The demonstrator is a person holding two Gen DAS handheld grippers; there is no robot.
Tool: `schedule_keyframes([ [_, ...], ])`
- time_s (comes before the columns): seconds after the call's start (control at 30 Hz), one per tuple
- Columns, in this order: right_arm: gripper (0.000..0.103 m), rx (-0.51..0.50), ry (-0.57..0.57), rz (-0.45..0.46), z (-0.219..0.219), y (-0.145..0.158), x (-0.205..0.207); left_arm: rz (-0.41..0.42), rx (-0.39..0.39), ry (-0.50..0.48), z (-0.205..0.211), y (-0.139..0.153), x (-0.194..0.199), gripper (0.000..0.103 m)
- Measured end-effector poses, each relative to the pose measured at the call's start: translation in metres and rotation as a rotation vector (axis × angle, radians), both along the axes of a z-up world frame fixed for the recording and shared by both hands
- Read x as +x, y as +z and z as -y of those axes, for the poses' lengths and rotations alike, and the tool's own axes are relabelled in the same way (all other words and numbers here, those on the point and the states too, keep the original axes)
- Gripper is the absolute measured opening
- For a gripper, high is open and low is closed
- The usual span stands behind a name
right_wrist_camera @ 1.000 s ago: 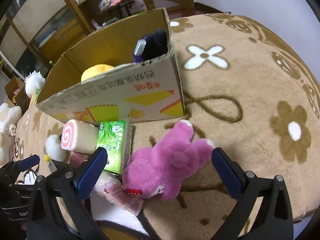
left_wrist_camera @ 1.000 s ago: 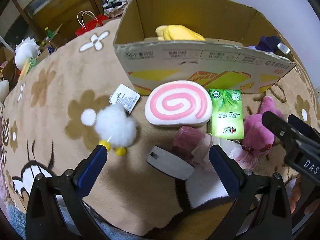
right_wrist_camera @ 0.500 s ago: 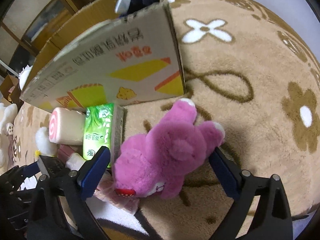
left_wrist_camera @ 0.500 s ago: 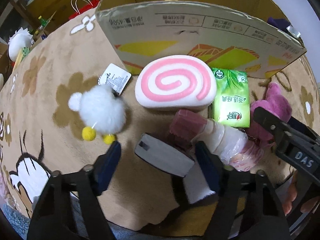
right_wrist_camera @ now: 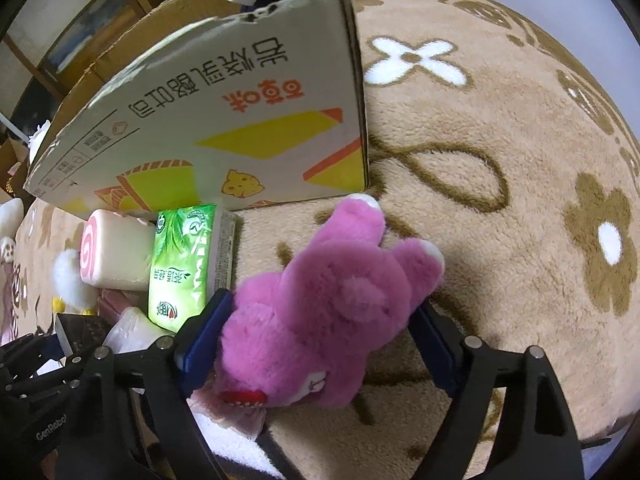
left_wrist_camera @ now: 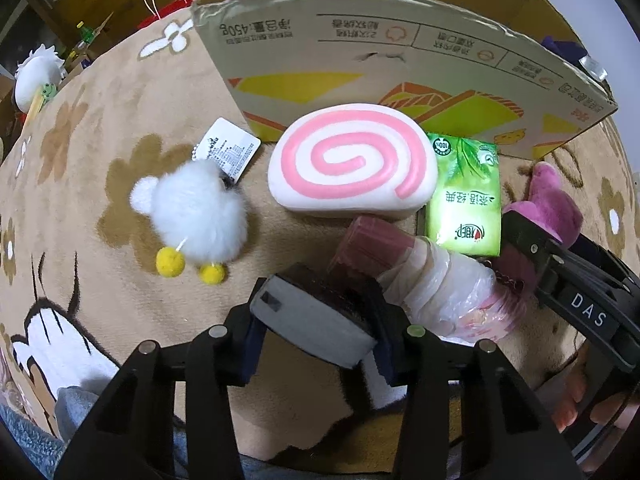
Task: Organize soft objects
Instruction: 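Grasp the pink plush bear with the right gripper while the left gripper grasps the white-and-black pouch, then lift the pink bear and the pouch and carry them over the box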
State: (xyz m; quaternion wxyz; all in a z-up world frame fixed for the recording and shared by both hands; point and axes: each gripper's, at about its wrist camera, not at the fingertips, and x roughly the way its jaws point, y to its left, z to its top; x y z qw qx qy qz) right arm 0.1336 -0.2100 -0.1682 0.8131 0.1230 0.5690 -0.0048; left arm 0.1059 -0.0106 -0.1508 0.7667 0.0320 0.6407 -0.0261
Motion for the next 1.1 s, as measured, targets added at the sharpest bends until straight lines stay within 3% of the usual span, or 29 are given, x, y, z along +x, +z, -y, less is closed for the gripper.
schedule_keyframes([
  [0.47, 0.087, -0.030, 0.028, 0.089, -0.017, 0.043, -0.032, 0.080, 0.001, 0.002, -0.002, 0.022, -0.008, 0.044],
  [0.8, 0.087, 0.001, 0.045, 0.200, -0.026, 0.084, -0.058, 0.232, 0.001, -0.013, -0.002, 0.058, -0.022, 0.044],
  [1.1, 0.087, -0.011, 0.059, 0.311, -0.019, 0.107, -0.057, 0.389, -0.021, 0.012, -0.007, 0.089, -0.029, 0.044],
])
